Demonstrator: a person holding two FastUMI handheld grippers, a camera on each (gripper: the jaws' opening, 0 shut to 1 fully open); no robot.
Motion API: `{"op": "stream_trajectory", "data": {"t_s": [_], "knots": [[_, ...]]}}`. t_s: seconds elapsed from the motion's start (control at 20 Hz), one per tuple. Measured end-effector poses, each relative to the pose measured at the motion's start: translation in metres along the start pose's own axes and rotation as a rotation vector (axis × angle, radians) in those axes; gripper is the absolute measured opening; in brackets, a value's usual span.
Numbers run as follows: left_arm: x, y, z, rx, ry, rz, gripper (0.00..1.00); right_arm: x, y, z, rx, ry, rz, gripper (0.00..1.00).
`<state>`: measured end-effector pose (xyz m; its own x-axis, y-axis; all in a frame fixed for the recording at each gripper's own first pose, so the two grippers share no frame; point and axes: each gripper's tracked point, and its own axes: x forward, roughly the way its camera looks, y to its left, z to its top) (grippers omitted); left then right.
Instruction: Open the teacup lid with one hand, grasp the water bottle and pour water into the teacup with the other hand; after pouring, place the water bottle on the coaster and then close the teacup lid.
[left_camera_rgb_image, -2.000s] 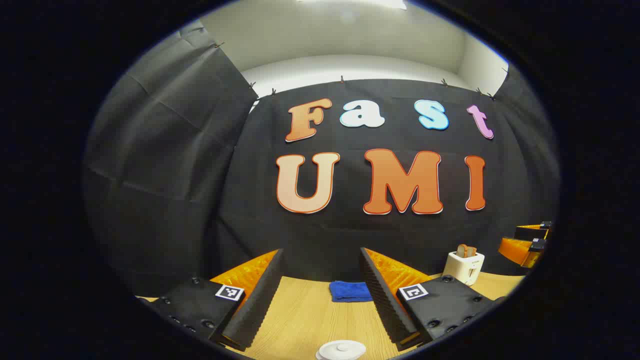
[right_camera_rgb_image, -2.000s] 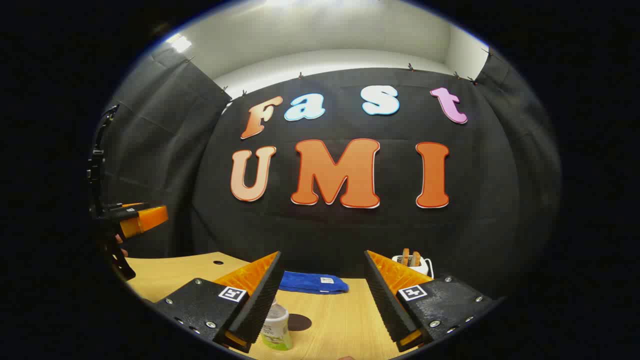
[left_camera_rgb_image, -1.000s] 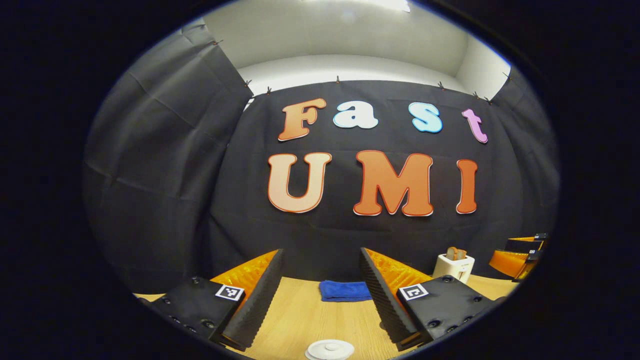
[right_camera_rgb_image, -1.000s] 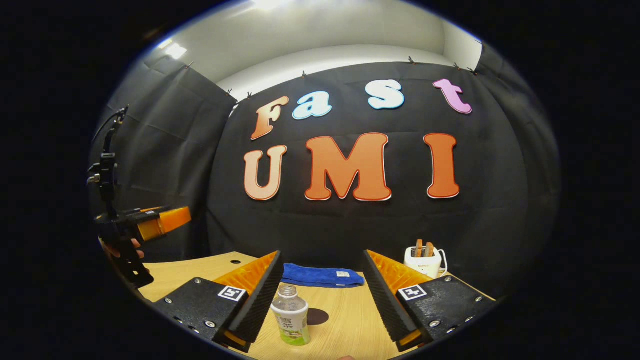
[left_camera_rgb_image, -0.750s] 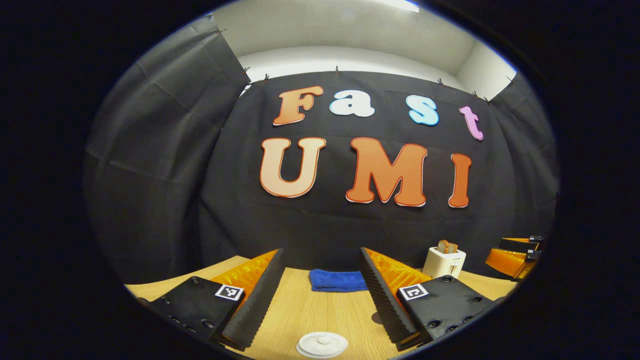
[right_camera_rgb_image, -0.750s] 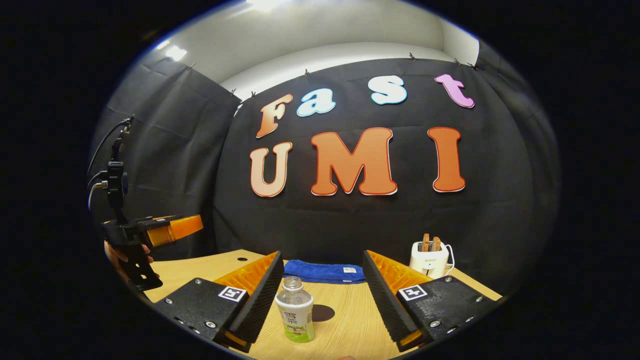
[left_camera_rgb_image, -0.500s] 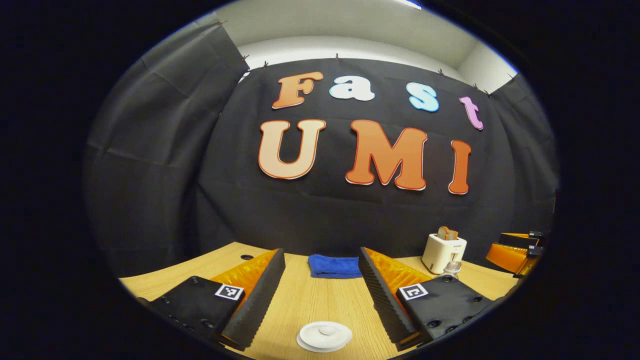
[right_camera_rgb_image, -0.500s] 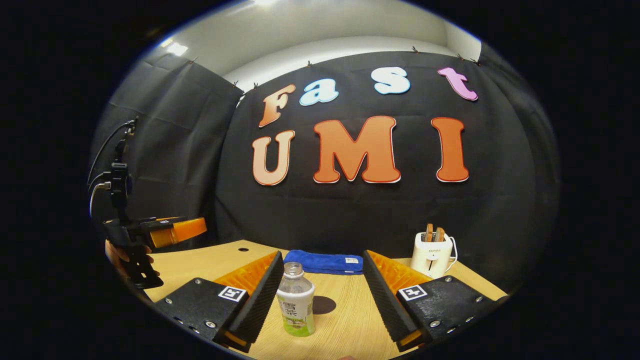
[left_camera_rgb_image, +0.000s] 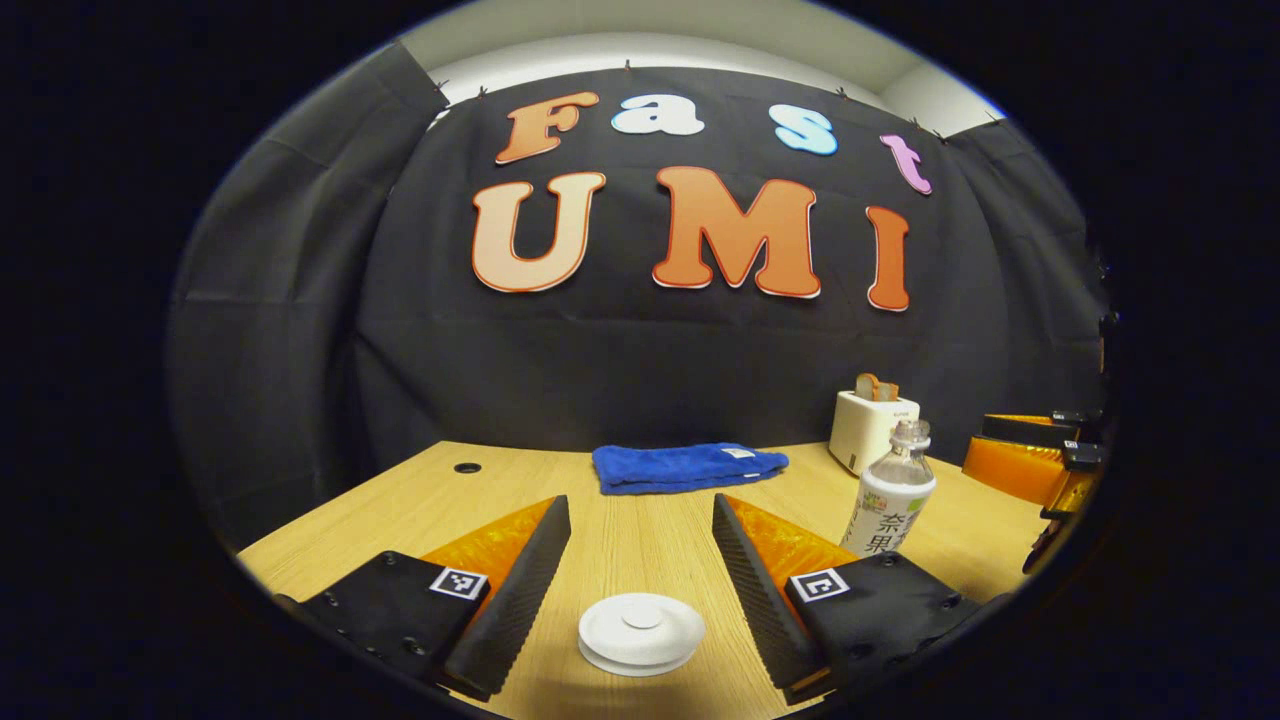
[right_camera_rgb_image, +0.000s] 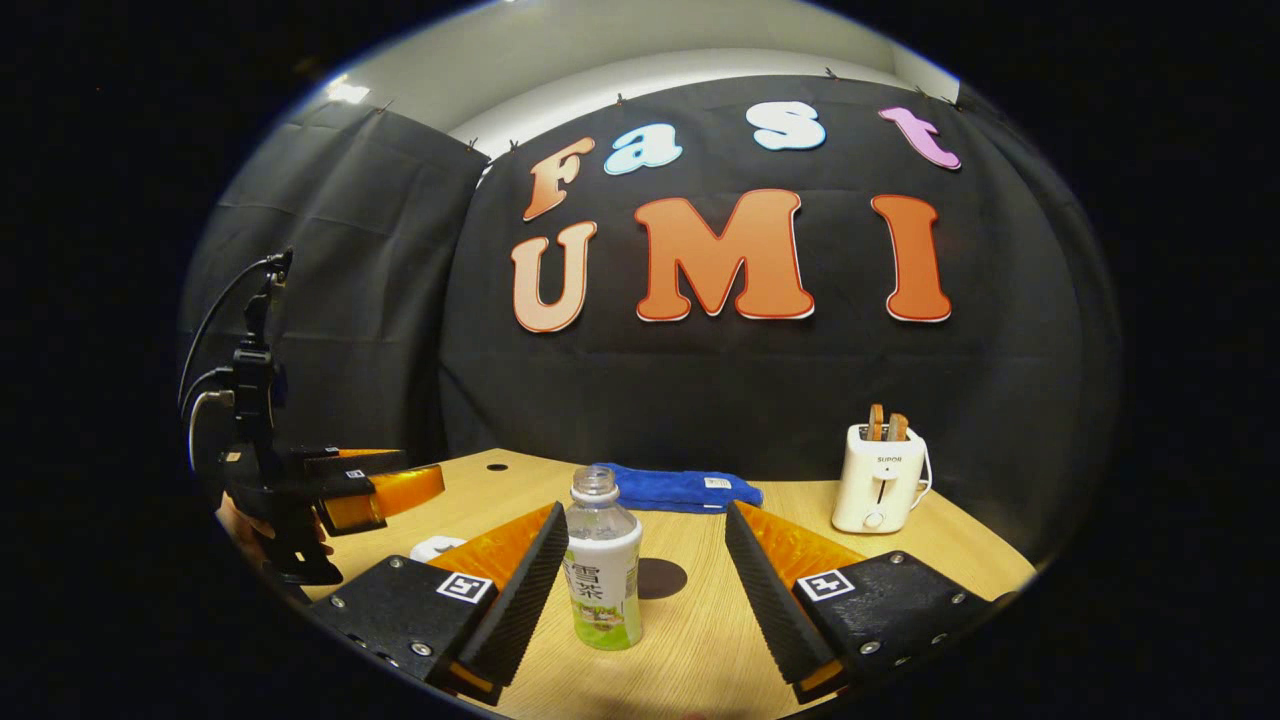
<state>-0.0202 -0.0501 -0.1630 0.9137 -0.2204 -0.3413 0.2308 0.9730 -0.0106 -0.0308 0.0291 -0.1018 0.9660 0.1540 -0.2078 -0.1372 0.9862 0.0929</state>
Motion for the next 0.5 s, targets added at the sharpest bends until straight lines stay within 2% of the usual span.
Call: {"op": "stream_trajectory", "data": {"t_s": [0.1,0.2,0.45,0.5], "knots": [[0.004,-0.004,-0.015,0.014,0.033,-0.008,0.94,-0.001,0.0,-0.005,0.001,0.012,-0.001,0.95],[0.007,-0.007,-0.031,0.012,0.076,-0.016,0.89,0.0,-0.002,-0.008,-0.002,0.019,-0.005,0.95],[0.01,-0.008,-0.059,0.065,0.137,-0.008,0.91,-0.001,-0.004,-0.014,-0.008,0.024,-0.014,0.95],[0.011,-0.007,-0.063,0.074,0.148,-0.001,0.87,-0.001,-0.004,-0.015,-0.008,0.026,-0.014,0.95]]}}
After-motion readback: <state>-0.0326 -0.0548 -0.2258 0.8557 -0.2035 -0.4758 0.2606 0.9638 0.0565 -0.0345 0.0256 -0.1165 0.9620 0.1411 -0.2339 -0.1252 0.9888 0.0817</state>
